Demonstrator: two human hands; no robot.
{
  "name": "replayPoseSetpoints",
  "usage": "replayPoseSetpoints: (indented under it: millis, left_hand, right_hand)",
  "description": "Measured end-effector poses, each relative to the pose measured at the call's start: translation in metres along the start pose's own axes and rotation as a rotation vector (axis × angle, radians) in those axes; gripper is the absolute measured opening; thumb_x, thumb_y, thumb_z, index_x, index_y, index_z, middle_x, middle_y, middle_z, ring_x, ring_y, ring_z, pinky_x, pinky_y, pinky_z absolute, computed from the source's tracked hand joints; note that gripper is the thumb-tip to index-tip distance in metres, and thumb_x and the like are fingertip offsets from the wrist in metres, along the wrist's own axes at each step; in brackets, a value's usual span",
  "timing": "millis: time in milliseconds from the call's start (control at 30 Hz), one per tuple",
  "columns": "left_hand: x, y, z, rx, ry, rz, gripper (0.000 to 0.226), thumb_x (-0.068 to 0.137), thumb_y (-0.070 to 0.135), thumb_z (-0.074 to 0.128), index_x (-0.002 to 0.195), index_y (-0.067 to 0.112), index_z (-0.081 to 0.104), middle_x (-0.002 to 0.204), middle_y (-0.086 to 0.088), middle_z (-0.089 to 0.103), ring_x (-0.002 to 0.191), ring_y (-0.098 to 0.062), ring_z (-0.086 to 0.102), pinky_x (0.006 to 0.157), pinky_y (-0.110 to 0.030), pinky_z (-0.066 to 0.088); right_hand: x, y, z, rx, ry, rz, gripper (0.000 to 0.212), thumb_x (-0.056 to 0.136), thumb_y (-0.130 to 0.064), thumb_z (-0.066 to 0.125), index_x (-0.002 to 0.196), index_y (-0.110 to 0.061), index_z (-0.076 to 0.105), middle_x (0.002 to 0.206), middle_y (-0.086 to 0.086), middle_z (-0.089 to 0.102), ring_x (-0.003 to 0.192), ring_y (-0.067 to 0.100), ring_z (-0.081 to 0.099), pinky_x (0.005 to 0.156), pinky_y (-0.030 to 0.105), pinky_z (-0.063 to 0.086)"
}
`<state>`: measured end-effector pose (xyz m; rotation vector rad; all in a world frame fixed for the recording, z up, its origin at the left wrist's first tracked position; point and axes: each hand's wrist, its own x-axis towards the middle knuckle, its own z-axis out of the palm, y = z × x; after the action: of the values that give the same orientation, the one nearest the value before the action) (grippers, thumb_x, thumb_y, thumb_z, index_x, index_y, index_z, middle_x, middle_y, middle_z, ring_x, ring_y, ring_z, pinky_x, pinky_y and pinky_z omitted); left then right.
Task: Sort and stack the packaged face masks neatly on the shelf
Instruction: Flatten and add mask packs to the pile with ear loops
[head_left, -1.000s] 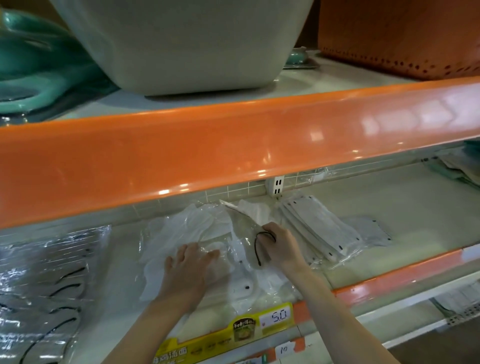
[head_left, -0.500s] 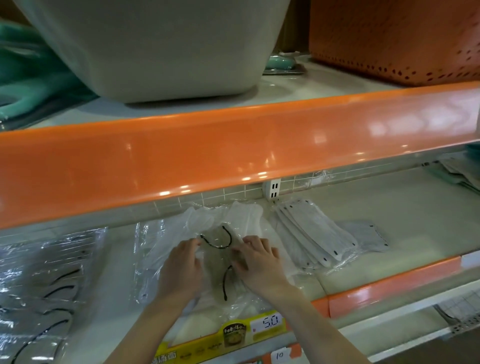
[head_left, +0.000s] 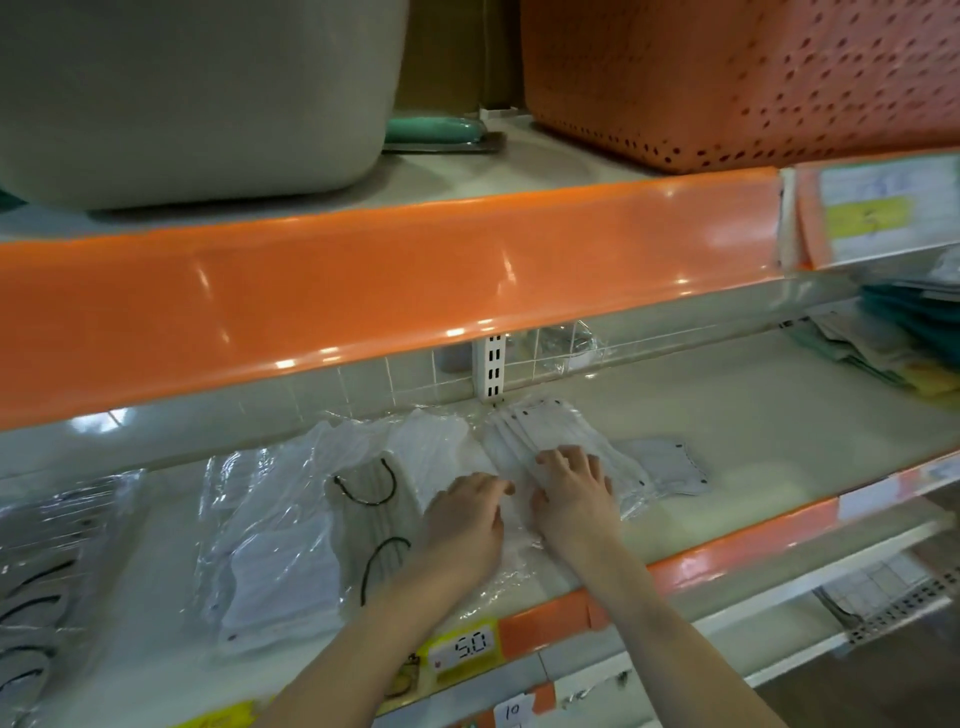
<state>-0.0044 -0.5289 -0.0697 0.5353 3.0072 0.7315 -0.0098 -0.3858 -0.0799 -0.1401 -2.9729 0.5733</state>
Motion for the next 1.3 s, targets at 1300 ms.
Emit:
replayPoseSetpoints:
  millis: [1300]
  left_hand:
    - [0.045, 0.011, 0.033, 0.248, -0.092, -0.273, 0.034, 0.099, 0.033, 0.032, 0.123, 0.013, 0.047, 0.134, -0.009, 0.048, 0.128, -0.03, 0.035, 0.1, -0.044, 0.03]
  right_hand:
    - [0.008, 0.035, -0.01, -0.265, -0.091, 0.025, 0.04, 0.093, -0.037, 0.051, 0.122, -0.01, 0.042, 0.123, 0.011, 0.047, 0.115, 0.03, 0.044, 0.085, 0.037, 0.043]
